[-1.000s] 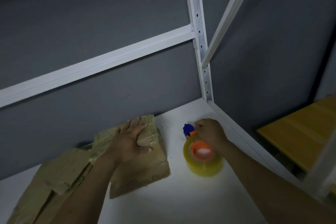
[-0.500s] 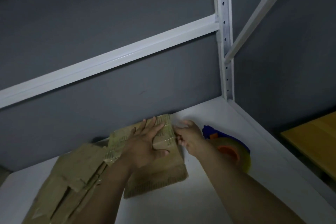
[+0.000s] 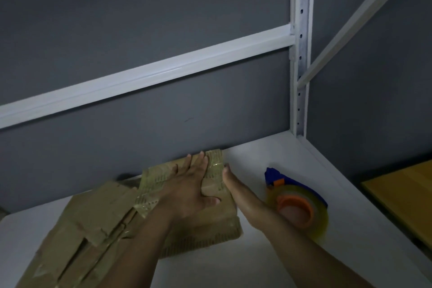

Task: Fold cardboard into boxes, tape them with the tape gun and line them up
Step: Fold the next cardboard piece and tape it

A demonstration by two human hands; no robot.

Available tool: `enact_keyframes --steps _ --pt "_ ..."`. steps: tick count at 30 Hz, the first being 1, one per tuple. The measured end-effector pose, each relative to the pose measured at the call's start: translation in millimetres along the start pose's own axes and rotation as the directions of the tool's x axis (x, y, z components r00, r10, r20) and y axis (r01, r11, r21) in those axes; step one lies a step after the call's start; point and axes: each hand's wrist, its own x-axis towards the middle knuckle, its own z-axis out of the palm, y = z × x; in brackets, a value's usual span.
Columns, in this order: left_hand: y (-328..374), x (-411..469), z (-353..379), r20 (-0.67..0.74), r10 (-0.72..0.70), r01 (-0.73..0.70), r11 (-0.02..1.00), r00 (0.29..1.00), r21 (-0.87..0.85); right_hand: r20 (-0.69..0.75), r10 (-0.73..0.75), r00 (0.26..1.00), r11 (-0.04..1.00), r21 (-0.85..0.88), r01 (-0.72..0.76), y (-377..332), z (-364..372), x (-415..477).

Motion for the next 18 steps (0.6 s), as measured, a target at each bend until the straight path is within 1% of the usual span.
enact_keyframes --steps 1,3,5,8,11,13,14,15,16,17,18 --pt "1.1 -0.5 -1.3 0.013 0.0 -0.001 1.0 1.0 0.003 0.016 0.025 1.0 1.0 0.002 -0.025 1.6 -2.4 -4.4" --pt "2.1 -2.1 -2.6 0.024 -0.002 0.002 1.0 1.0 0.0 -0.004 0.029 1.0 1.0 0.009 -0.029 -2.2 -5.9 -9.1" --pt "3.1 -3.2 -3.9 0.026 0.001 -0.001 1.0 1.0 -0.002 -0.055 -0.026 0.998 1.0 -0.011 0.026 -9.1 -3.9 -5.8" --pt "-1.7 -6.5 -4.0 0.027 0.039 -0.039 0.999 0.999 -0.004 -0.113 -0.143 0.983 0.968 -0.224 0.115 -9.7 6.4 2.6" --pt "-26.8 -11.9 -10.0 0.05 0.11 -0.108 0.993 0.993 -0.05 -0.144 -0.24 0.96 0.924 -0.336 0.181 -5.3 3.6 8.4" --pt "-51.0 -22.1 -15.7 0.054 0.069 -0.068 0.997 0.996 -0.026 -0.177 -0.298 0.938 0.886 -0.418 0.203 -9.0 -4.0 11.8" --pt "-62.2 -29.0 -17.1 0.055 0.02 -0.019 1.0 0.998 -0.019 -0.192 -0.358 0.914 0.84 -0.495 0.225 -10.3 -7.9 13.8" --pt "-71.8 -36.1 -16.8 0.052 -0.028 0.03 0.999 0.998 -0.044 -0.19 -0.457 0.869 0.75 -0.608 0.262 -11.7 -10.5 15.6" --pt "-78.3 -42.5 -15.0 0.041 -0.065 0.069 0.993 0.997 -0.099 -0.137 -0.579 0.804 0.61 -0.726 0.317 -13.3 -11.6 17.3" --pt "-81.9 -47.5 -12.4 0.028 -0.089 0.093 0.983 0.996 -0.156 -0.025 -0.686 0.728 0.432 -0.819 0.378 -14.0 -11.2 18.7" --pt "-82.4 -50.8 -9.6 0.006 -0.103 0.102 0.975 0.995 -0.197 0.111 -0.763 0.637 0.242 -0.864 0.441 -13.0 -8.9 20.6"
